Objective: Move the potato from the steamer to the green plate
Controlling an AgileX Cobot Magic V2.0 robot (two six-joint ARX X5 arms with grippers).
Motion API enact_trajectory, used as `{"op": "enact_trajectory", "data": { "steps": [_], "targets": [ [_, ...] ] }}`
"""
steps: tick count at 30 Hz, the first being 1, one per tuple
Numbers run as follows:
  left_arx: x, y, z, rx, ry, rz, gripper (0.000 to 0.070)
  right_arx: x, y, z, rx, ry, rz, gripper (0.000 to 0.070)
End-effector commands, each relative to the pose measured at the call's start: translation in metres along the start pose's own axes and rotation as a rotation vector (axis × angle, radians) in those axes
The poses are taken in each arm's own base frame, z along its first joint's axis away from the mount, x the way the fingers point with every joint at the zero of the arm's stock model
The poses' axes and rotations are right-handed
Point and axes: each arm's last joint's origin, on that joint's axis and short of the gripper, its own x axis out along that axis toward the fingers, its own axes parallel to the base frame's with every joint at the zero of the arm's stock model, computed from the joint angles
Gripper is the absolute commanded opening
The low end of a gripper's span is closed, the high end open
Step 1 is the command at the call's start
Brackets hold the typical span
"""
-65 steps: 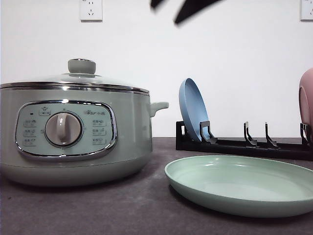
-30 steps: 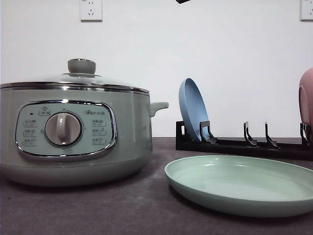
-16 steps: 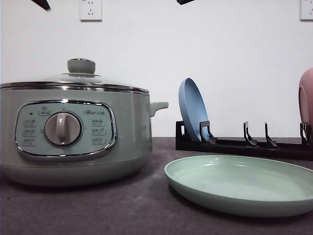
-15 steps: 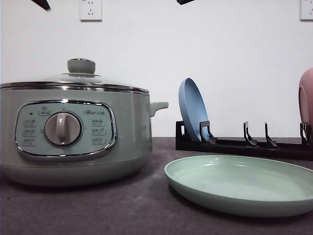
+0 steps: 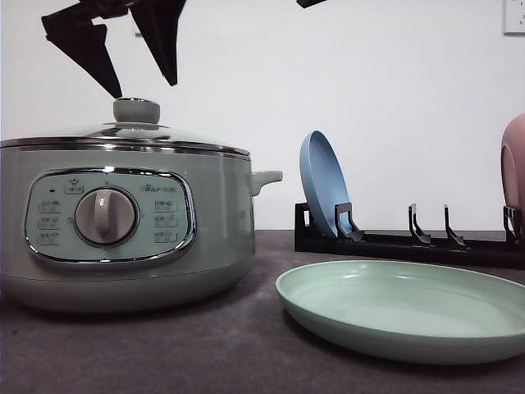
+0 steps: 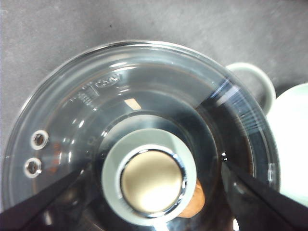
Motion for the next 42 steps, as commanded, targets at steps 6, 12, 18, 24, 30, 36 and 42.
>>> {"op": "enact_trajectory", "data": {
  "steps": [6,12,18,24,30,36,42],
  "targets": [
    [0.021,-0.004,0.007,0.016,0.056,0.007,0.055,0.001,0.002,0.004,-0.015,-0.007,0.009,0.0347],
    [0.03,-0.003,0.007,0.015,0.088,0.012,0.055,0.001,0.002,0.004,-0.015,-0.007,0.009,0.0347],
    [0.03,-0.003,0.007,0.015,0.088,0.012,0.0494,0.001,0.002,0.004,-0.015,-0.006,0.007,0.0347],
    [0.03,-0.003,0.006,0.013,0.093,0.012,0.0403,0.001,0.002,0.004,-0.019,-0.007,0.0,0.0347],
    [0.03,-0.003,0.004,0.01,0.119,0.013,0.0299,0.001,0.002,0.004,-0.026,-0.006,0.0,0.0347],
    [0.03,-0.003,0.002,0.01,0.13,0.012,0.0246,0.001,0.002,0.004,-0.027,-0.007,0.0,0.0347],
    [0.03,-0.003,0.002,0.01,0.131,0.012,0.0,0.001,0.002,0.004,-0.026,-0.007,0.0,0.0347]
  ]
}}
